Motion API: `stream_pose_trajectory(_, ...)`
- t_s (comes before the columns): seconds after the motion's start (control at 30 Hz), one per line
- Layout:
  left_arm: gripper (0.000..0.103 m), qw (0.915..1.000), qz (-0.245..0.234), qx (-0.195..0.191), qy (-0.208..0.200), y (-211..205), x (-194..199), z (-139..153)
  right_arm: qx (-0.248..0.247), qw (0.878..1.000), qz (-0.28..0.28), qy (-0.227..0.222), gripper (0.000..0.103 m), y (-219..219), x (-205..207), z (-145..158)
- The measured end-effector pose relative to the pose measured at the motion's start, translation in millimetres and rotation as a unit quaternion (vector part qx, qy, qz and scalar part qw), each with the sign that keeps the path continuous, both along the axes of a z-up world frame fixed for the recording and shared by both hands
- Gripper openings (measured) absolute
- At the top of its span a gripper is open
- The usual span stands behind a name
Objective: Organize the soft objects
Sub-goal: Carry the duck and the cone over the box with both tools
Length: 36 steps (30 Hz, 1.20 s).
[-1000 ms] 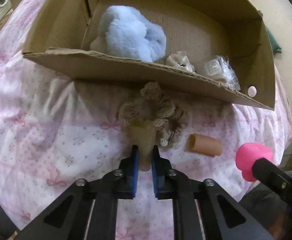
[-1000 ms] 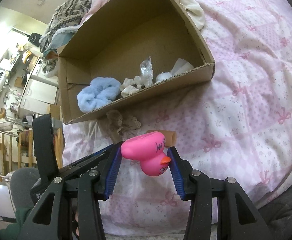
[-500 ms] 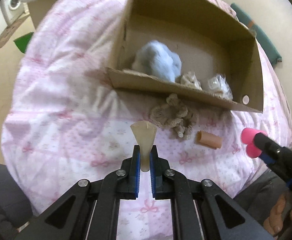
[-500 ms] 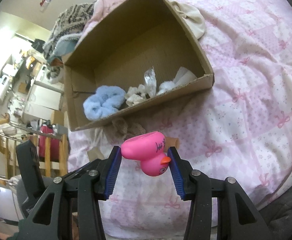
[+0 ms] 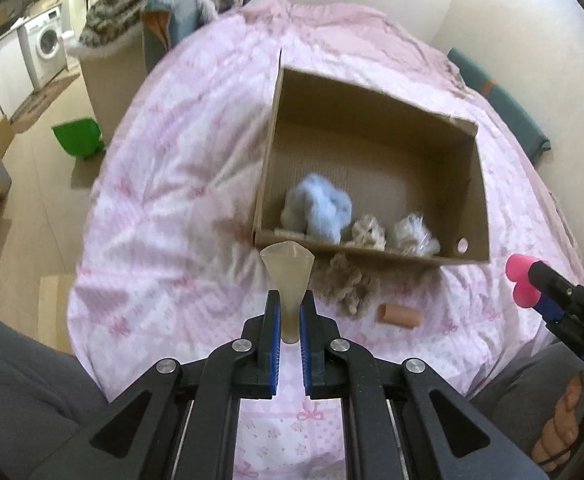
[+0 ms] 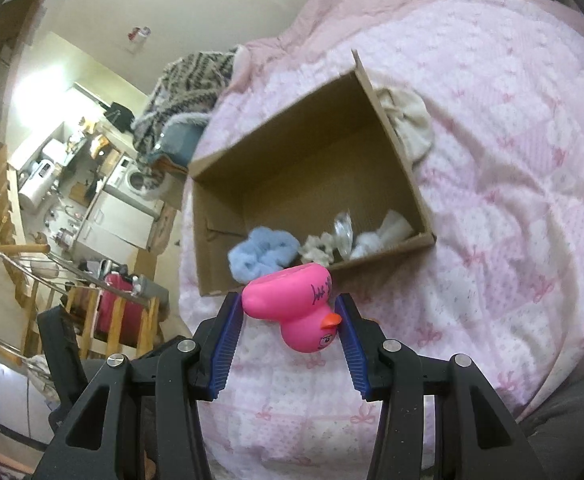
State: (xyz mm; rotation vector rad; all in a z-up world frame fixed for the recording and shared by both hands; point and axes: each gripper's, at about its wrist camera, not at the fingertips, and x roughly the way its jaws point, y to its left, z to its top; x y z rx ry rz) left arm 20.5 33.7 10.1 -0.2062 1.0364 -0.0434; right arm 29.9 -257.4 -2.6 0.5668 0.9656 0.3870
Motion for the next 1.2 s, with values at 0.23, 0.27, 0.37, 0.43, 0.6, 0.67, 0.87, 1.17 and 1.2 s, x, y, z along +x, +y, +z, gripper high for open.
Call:
stream_pose_trajectory(0.23,0.008,0.9991,-0.021,0.015,-0.034,-1,26,28,-0.007,1.000,0.009,-0.018,0.050,-1,17,16)
stream_pose_trajectory(0.27,0.008,0.9989,-0.024,0.017,-0.037,-1,31,31,-0.008,1.000,0.012,-0.021,0.050,-1,22,18)
stream_pose_trajectory(0.37,0.008,0.9984,-0.032,0.015,-0.044,-3,50,37,-0.015,0.999,0.018,-0.027,0.050,2,35,22)
stream_pose_trajectory(0.43,0.008,0.9981,-0.039,0.015,-0.045,-5,63,39,-0.021,0.999,0.023,-0.029,0.050,4,46,23)
stream_pose_trajectory(0.6,0.008,0.9973,-0.057,0.011,-0.044,-14,93,34,-0.032,0.999,0.030,-0.031,0.050,7,69,20)
stream_pose_trajectory(0.67,0.008,0.9971,-0.065,0.010,-0.040,-18,103,25,-0.032,0.999,0.029,-0.026,0.050,6,78,14)
stream_pose_trajectory(0.87,0.008,0.9975,-0.069,0.002,-0.015,-25,112,-6,-0.035,0.999,0.019,0.006,0.050,6,89,-18)
stream_pose_trajectory(1.17,0.008,0.9976,-0.068,0.001,-0.010,-32,115,-18,-0.090,0.995,0.039,0.020,0.050,29,96,-37)
stream_pose_trajectory(1.2,0.008,0.9976,-0.069,-0.001,-0.011,-32,116,-18,-0.097,0.994,0.044,0.020,0.050,32,96,-38)
